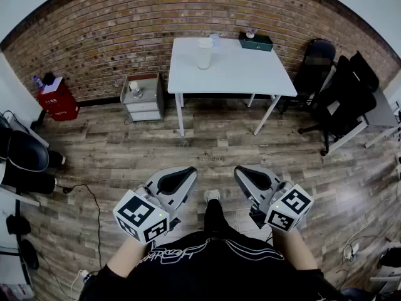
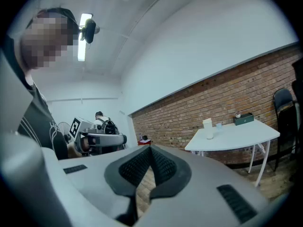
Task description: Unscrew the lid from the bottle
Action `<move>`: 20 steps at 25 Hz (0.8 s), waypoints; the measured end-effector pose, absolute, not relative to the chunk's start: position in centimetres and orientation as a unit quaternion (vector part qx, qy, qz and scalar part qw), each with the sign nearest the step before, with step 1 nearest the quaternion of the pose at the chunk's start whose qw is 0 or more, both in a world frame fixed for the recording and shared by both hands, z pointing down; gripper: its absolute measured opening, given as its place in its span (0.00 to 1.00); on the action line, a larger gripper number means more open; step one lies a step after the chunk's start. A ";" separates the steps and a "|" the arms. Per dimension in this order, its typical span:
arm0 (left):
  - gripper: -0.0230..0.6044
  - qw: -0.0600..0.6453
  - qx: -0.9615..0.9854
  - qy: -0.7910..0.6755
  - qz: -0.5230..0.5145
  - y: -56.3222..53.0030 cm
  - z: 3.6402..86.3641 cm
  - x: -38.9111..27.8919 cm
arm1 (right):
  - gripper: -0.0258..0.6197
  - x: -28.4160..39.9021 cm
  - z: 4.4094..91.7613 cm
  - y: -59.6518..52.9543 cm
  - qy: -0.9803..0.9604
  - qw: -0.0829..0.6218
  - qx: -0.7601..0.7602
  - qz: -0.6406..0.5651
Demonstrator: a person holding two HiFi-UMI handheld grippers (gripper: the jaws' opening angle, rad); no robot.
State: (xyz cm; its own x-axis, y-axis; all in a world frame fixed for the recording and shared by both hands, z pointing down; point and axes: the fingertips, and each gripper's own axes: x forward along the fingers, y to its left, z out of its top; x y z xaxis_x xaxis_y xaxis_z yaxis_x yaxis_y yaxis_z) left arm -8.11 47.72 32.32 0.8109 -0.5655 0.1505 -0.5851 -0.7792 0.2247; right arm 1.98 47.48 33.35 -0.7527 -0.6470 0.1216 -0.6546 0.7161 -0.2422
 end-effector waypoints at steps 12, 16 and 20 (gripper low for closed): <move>0.08 0.149 0.941 -0.303 0.038 47.4 33.4 -8.1 | 0.03 2.5 34.4 47.0 -0.925 0.012 0.351 0.145; 0.08 0.150 0.938 -0.310 0.046 46.3 34.3 -8.1 | 0.03 3.0 35.0 45.6 -0.921 0.011 0.363 0.141; 0.09 0.145 0.933 -0.325 0.061 44.6 35.3 -8.1 | 0.15 4.0 35.7 44.0 -0.917 0.015 0.371 0.146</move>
State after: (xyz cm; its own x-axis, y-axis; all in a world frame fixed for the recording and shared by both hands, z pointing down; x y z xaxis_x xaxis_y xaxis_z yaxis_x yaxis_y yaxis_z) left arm -8.08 44.57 35.31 0.7818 -0.5879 0.2076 -0.6232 -0.7469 0.2320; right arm 4.03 44.03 35.69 -0.7241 -0.6763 0.1351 -0.6848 0.6820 -0.2568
